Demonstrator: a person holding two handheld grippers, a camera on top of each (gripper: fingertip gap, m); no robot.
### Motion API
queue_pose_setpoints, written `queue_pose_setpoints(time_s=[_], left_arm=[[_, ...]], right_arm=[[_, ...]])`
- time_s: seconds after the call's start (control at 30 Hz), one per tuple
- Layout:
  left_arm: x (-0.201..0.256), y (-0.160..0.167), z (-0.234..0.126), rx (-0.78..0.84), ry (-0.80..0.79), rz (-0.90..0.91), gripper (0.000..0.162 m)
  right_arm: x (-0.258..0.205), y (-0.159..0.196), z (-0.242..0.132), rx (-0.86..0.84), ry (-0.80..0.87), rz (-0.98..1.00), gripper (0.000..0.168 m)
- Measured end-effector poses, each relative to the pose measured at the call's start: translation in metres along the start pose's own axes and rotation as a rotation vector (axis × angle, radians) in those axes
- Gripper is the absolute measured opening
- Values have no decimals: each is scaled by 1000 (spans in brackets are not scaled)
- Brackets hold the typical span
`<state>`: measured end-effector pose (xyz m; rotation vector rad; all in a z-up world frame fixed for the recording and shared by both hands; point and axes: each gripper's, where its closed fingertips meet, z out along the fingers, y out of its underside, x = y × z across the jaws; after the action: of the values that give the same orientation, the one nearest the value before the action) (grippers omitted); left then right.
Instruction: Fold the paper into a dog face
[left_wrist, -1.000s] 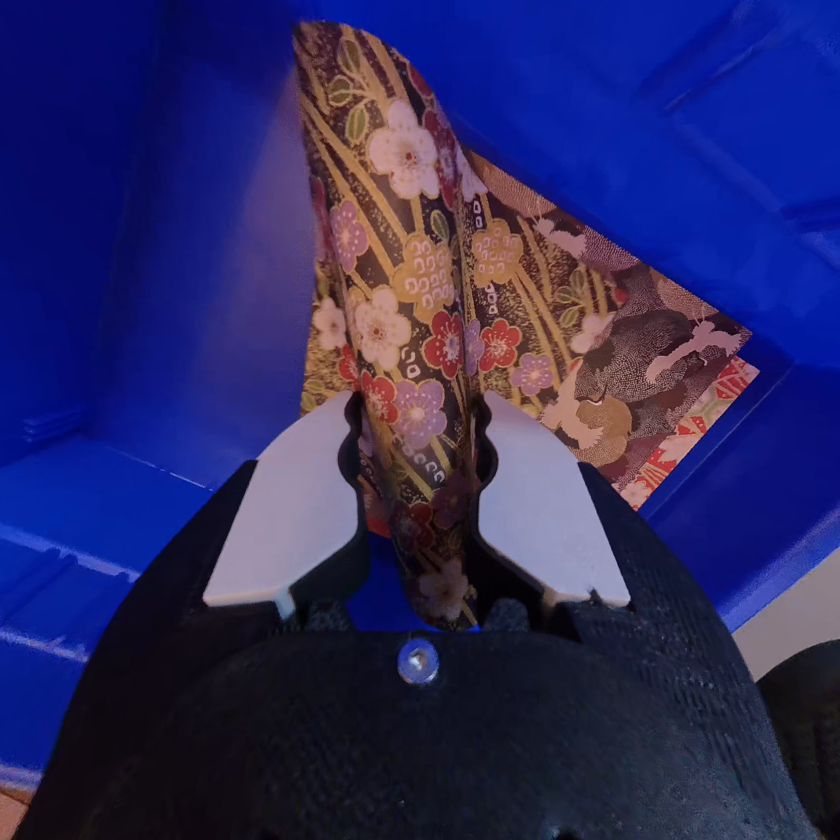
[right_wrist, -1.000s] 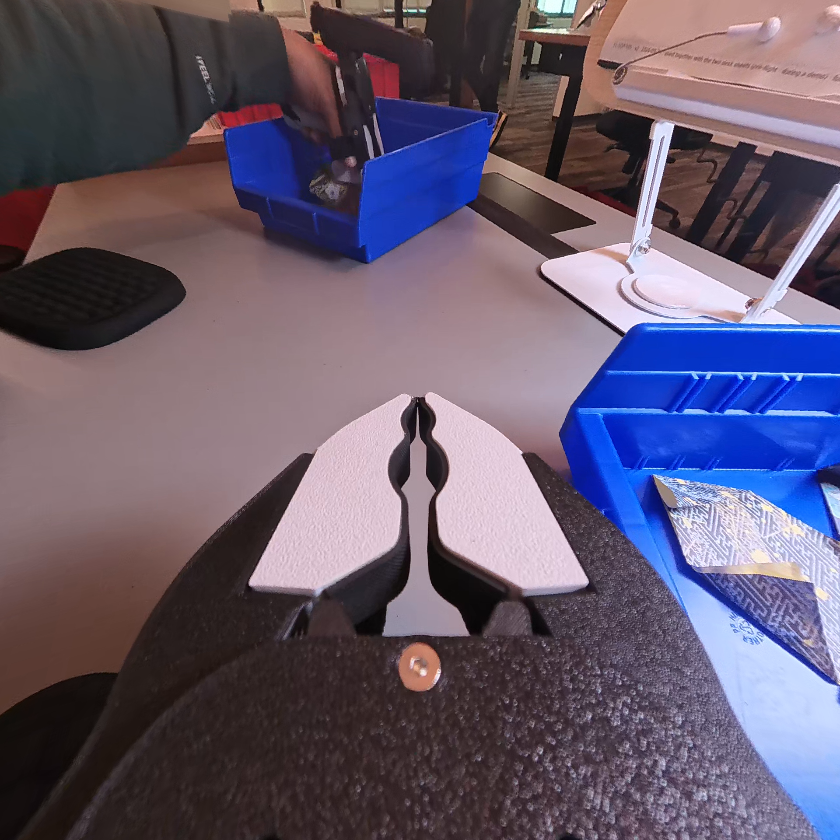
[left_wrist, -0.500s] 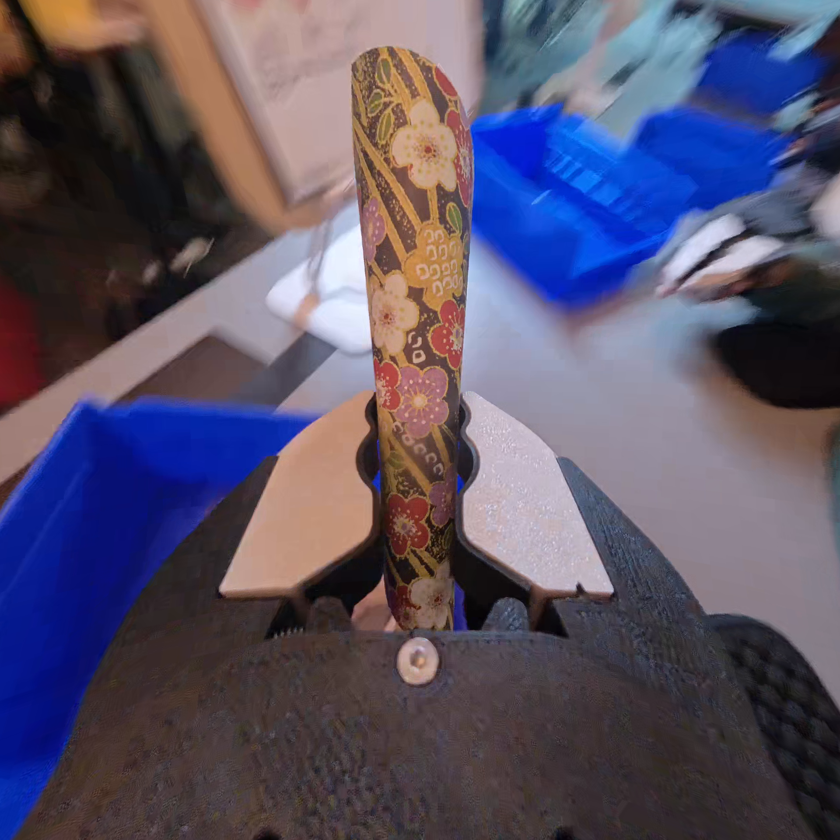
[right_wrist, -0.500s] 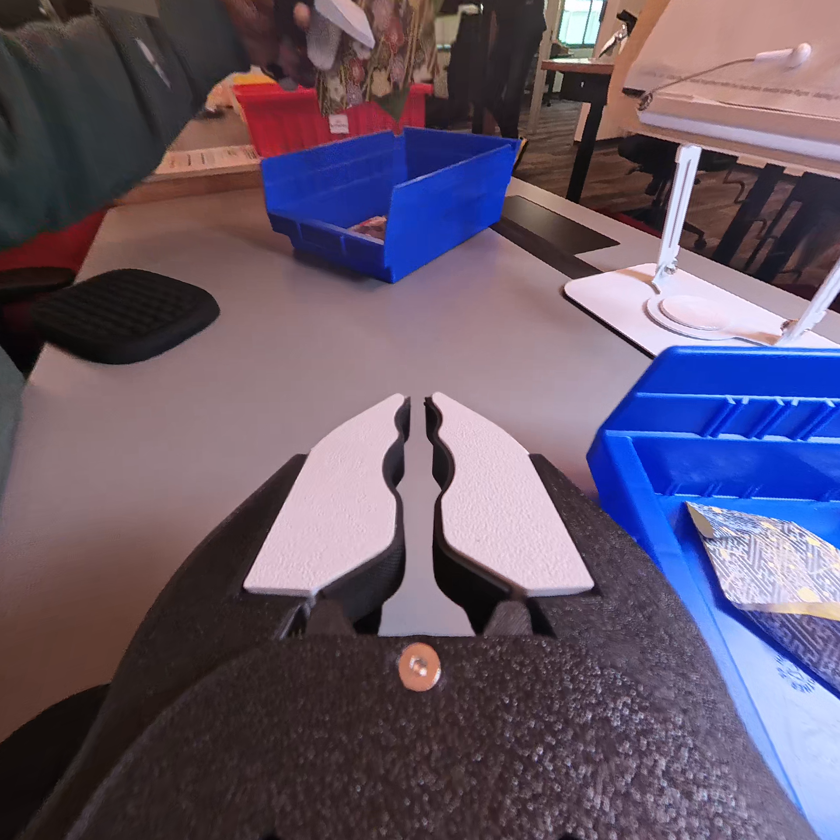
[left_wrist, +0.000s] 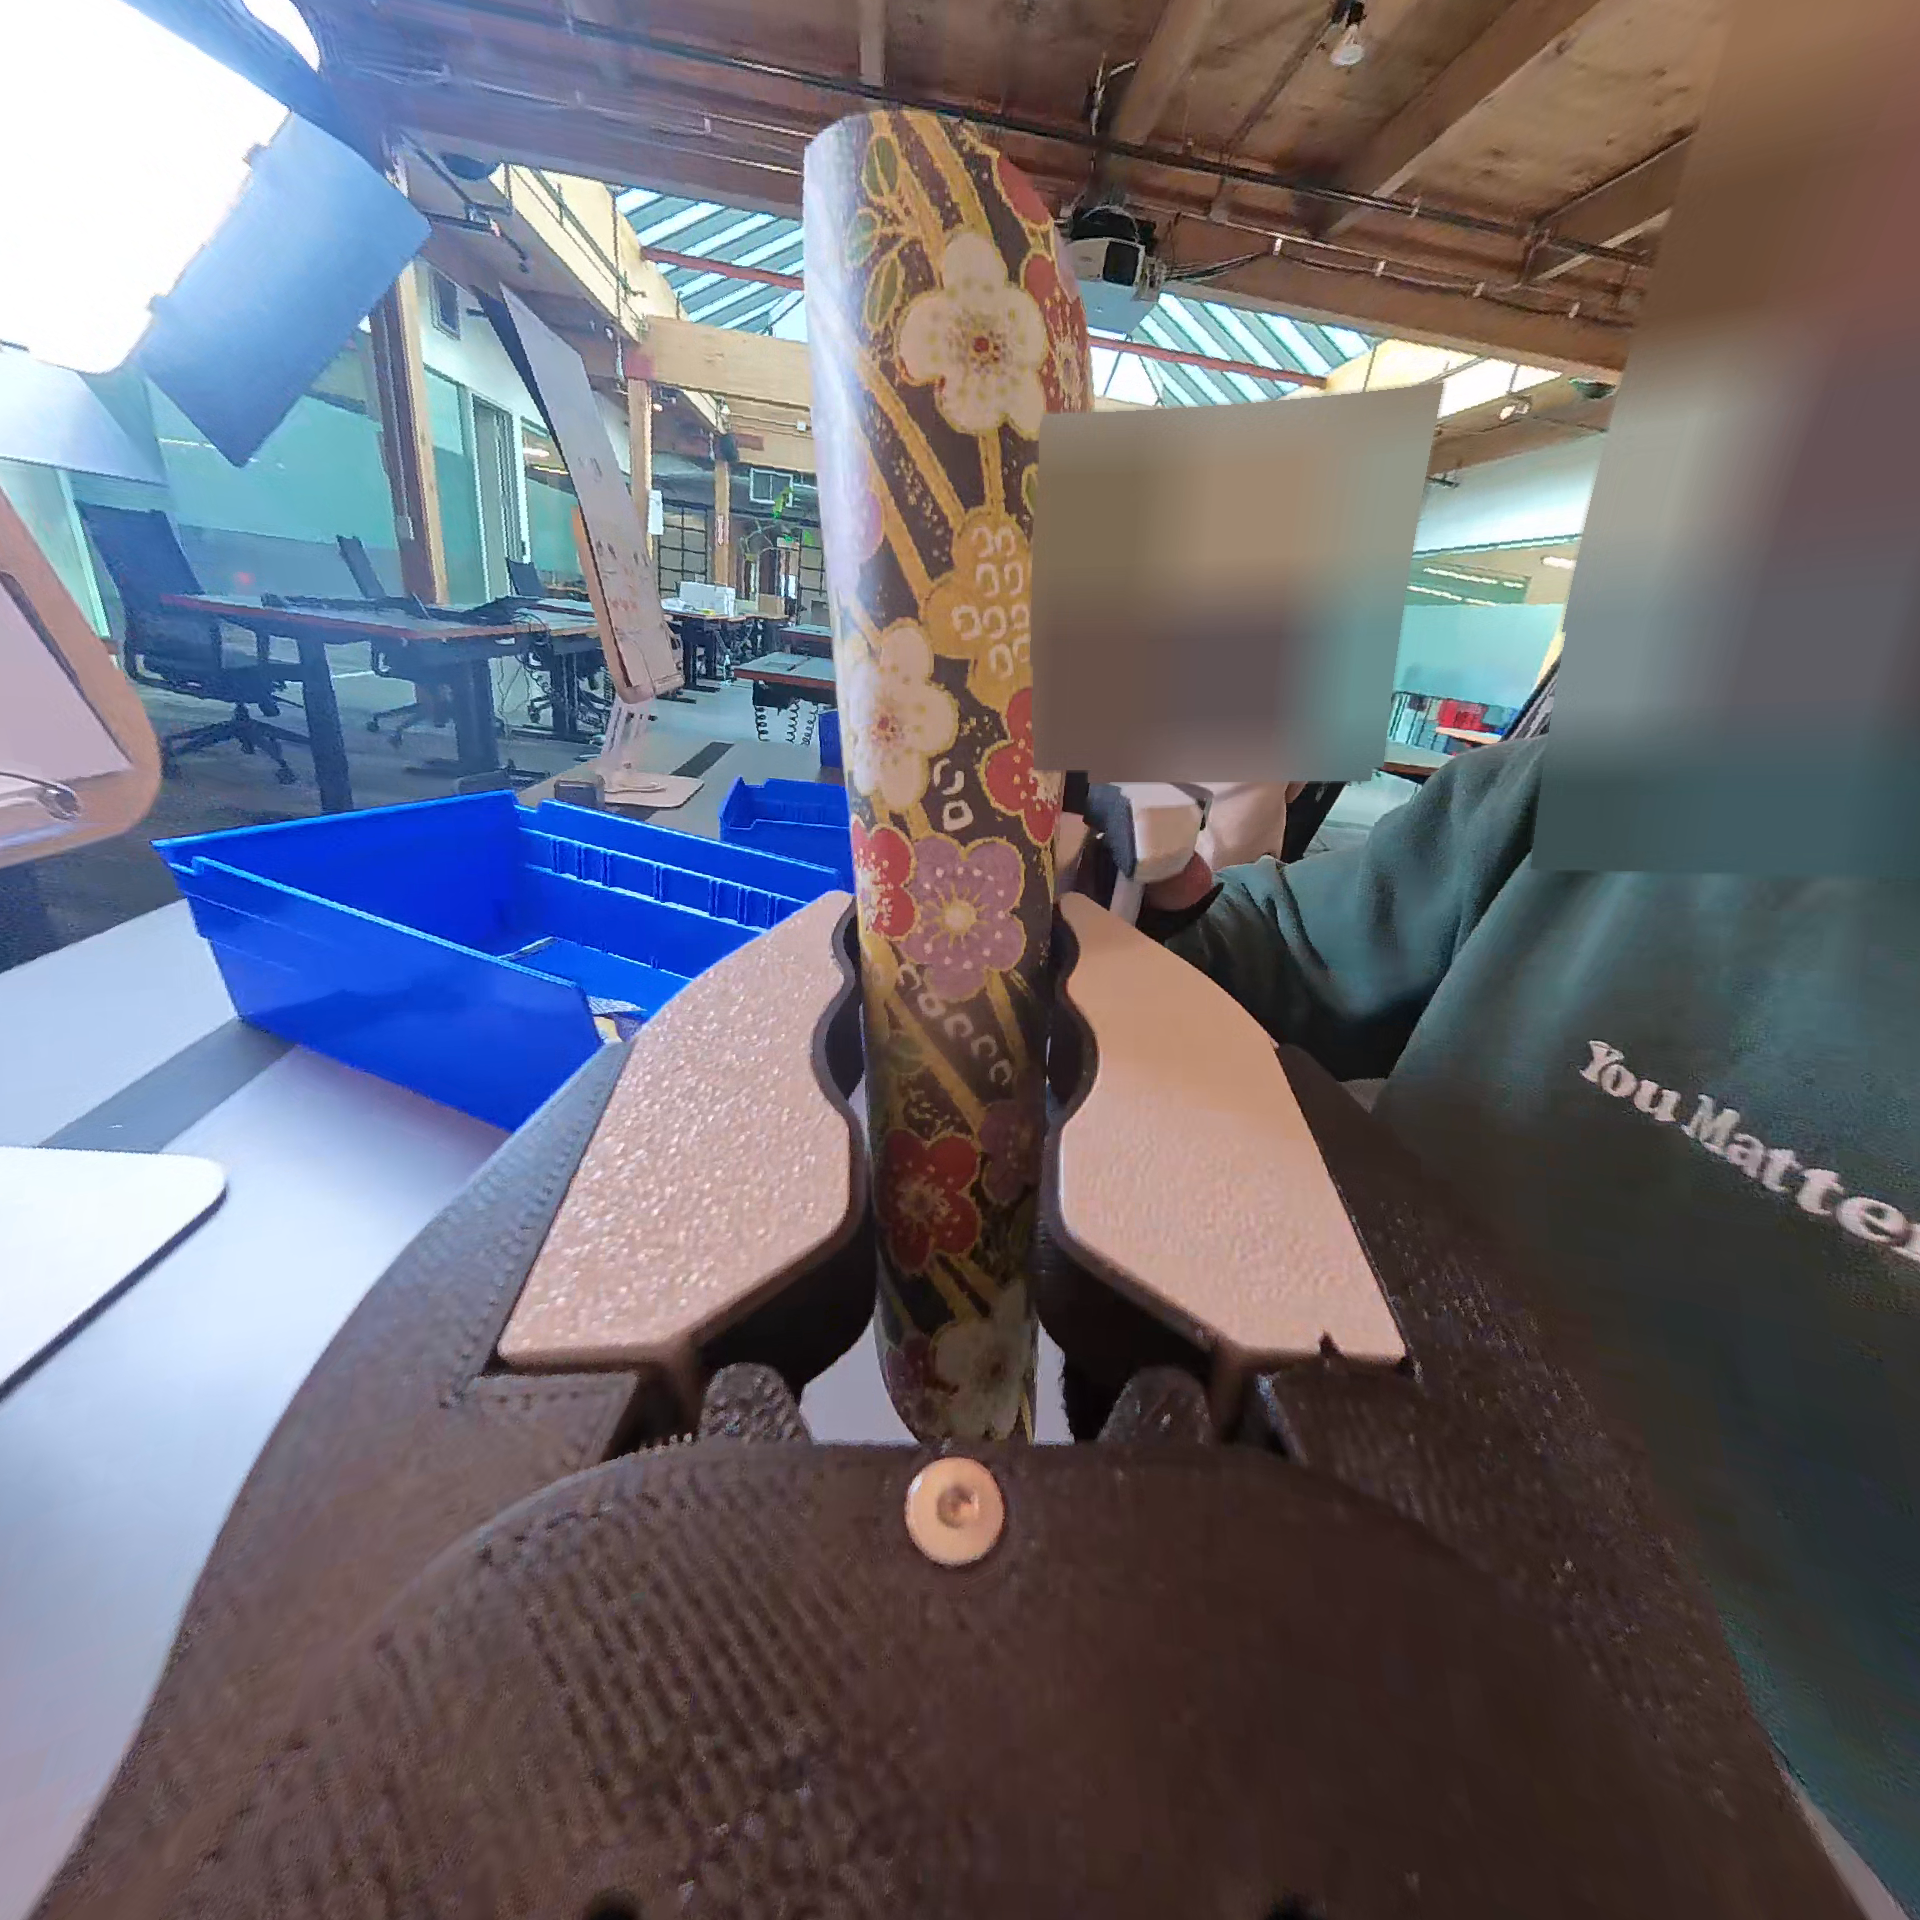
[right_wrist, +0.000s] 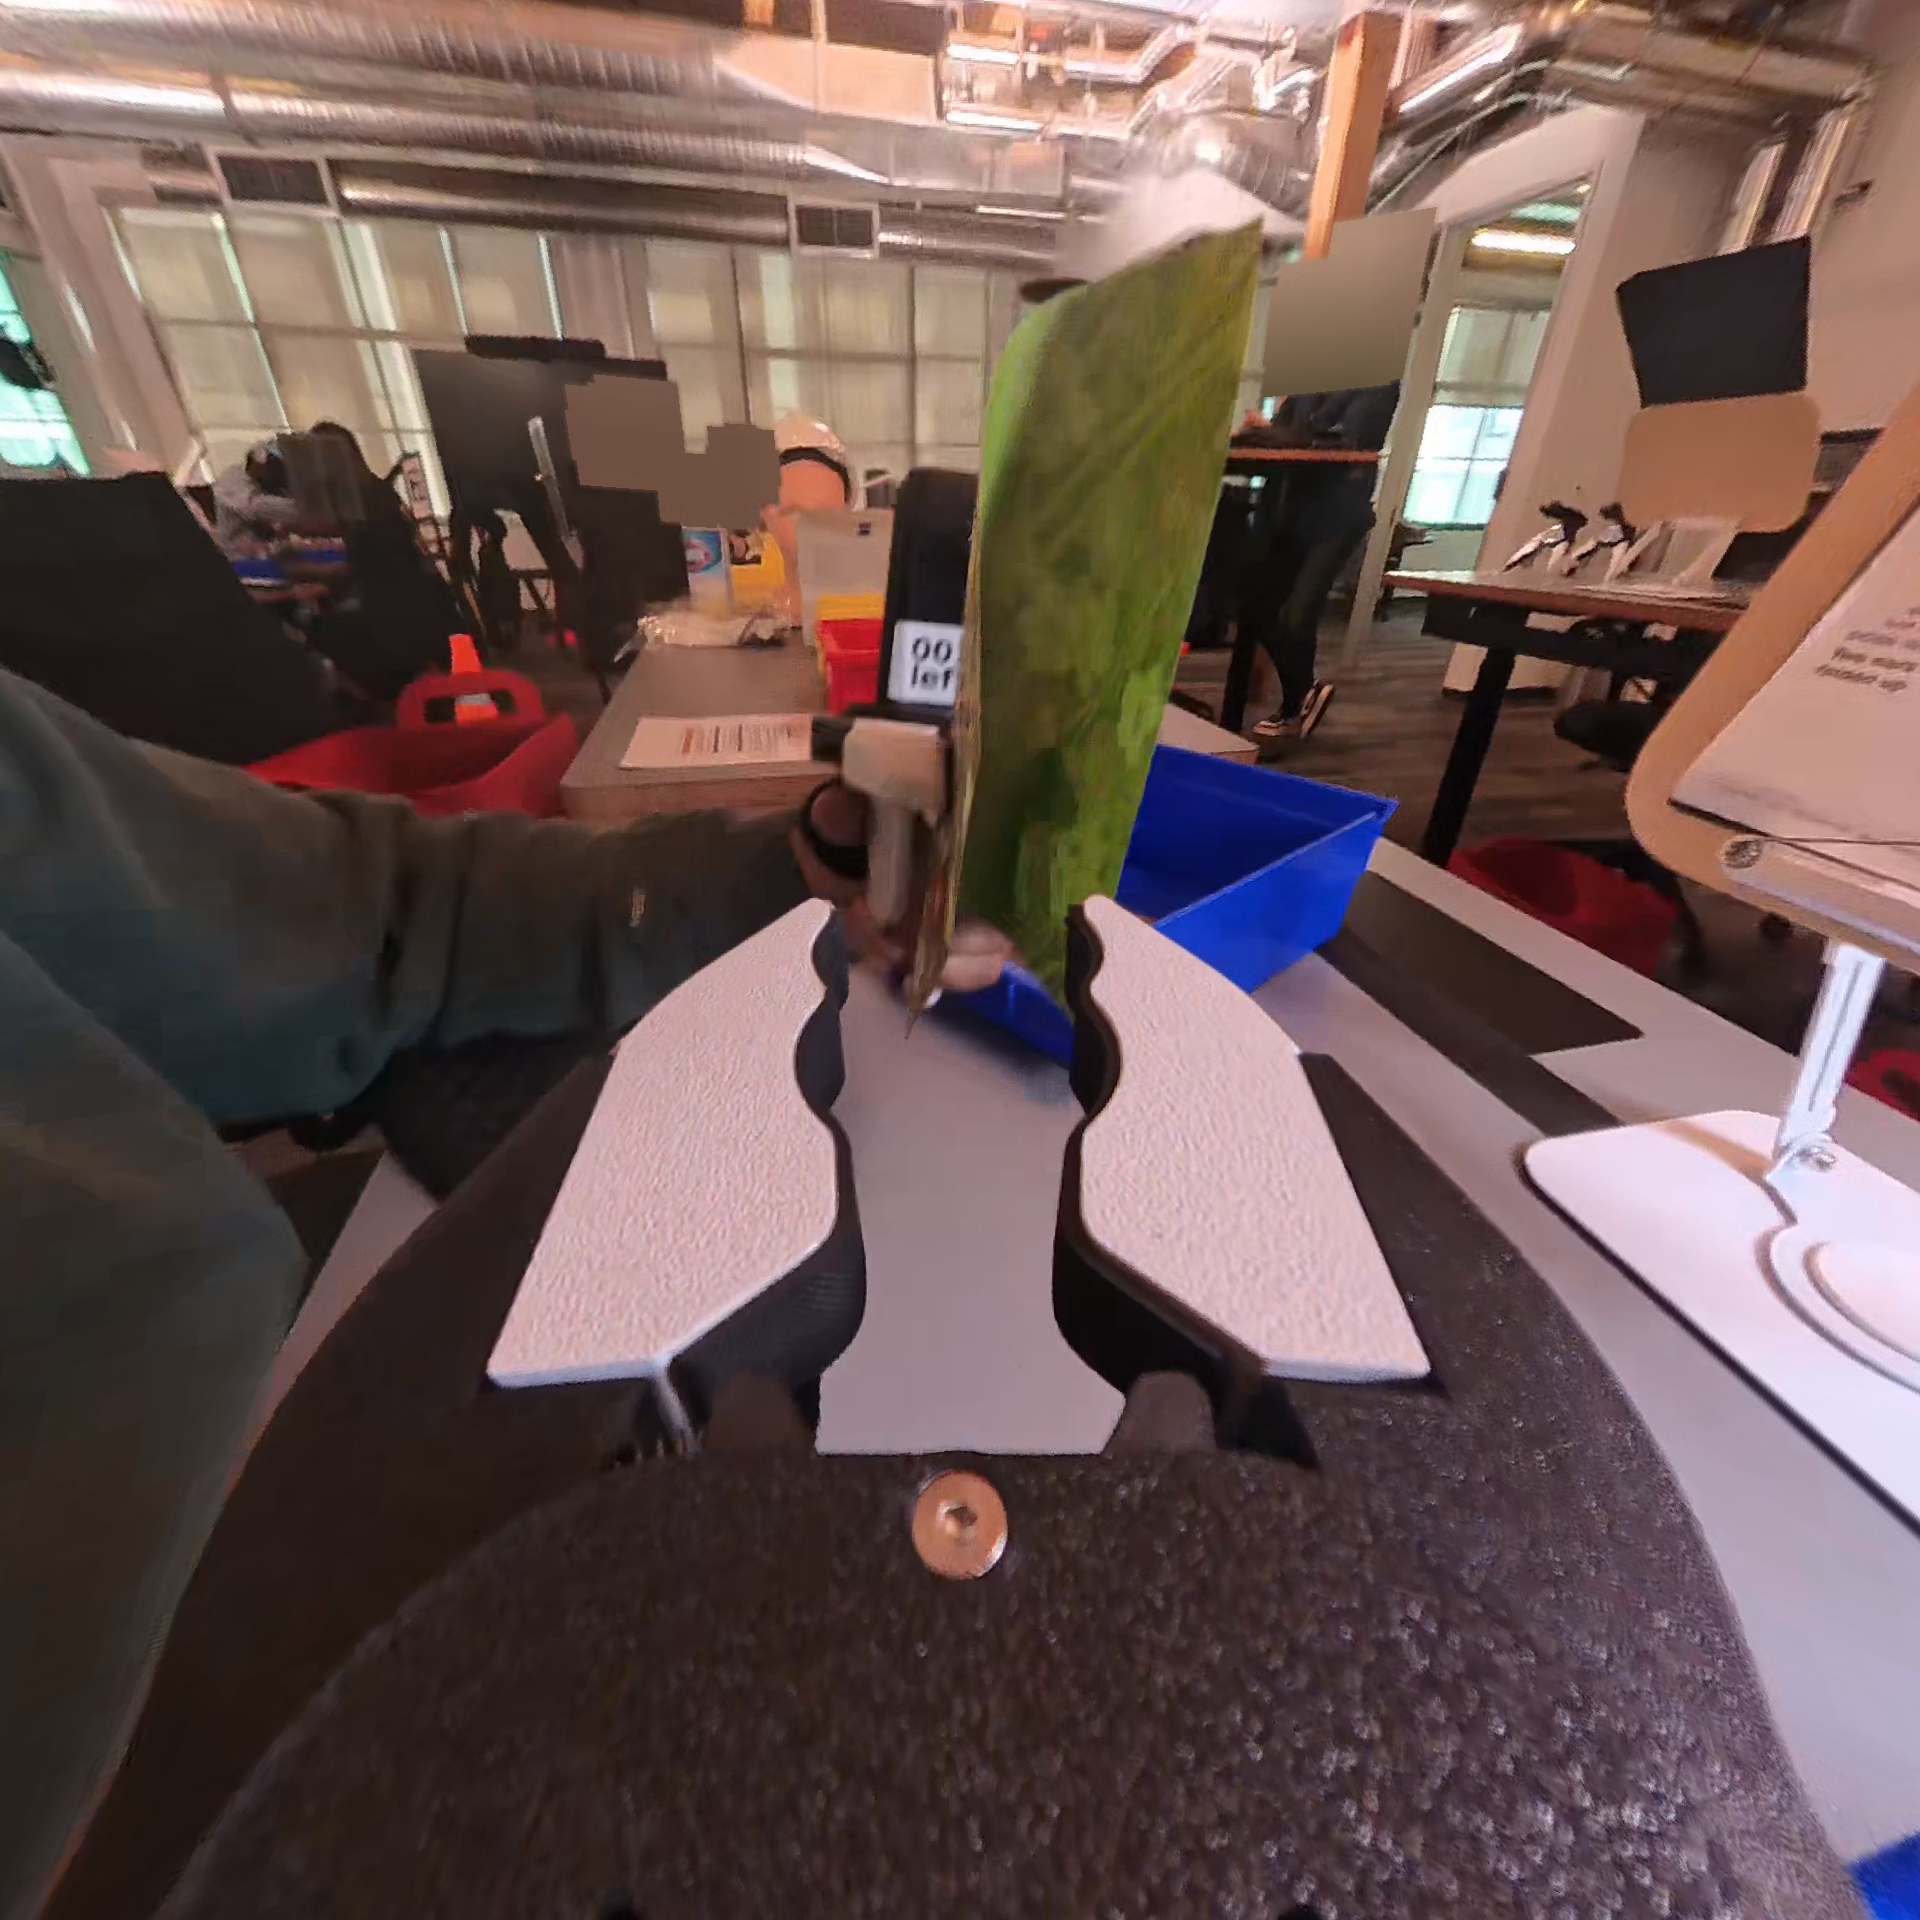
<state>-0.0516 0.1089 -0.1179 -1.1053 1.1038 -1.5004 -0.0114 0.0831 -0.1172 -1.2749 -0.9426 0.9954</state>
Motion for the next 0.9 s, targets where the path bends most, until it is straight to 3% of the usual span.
queue_pose_setpoints(time_s=[0.03, 0.1, 0.23, 0.37, 0.43, 0.53, 0.7, 0.9], left_arm=[[-1, 5, 5, 8, -3, -7, 32], [-10, 14, 9, 18, -44, -17, 32], [-31, 38, 10, -43, -164, -25, 44], [-53, 45, 0, -106, -305, -4, 51], [-58, 38, -9, -105, -354, 24, 48], [-61, 35, -20, -149, -417, 59, 43], [-55, 78, -27, -436, -441, 24, 30], [-41, 153, -30, -879, -408, 132, 27]], right_arm=[[4, -2, 2, 12, 16, 0, 35], [6, -5, -1, 45, 10, -4, 0], [24, -12, -17, 42, 94, -101, 0], [44, -25, -38, -95, 276, -472, 0], [45, -8, -41, -286, 284, -656, 0], [30, 51, -40, -580, 135, -840, 0], [-4, 154, -52, -942, -160, -651, 0], [-45, 190, -57, -1019, -365, -358, 0]])
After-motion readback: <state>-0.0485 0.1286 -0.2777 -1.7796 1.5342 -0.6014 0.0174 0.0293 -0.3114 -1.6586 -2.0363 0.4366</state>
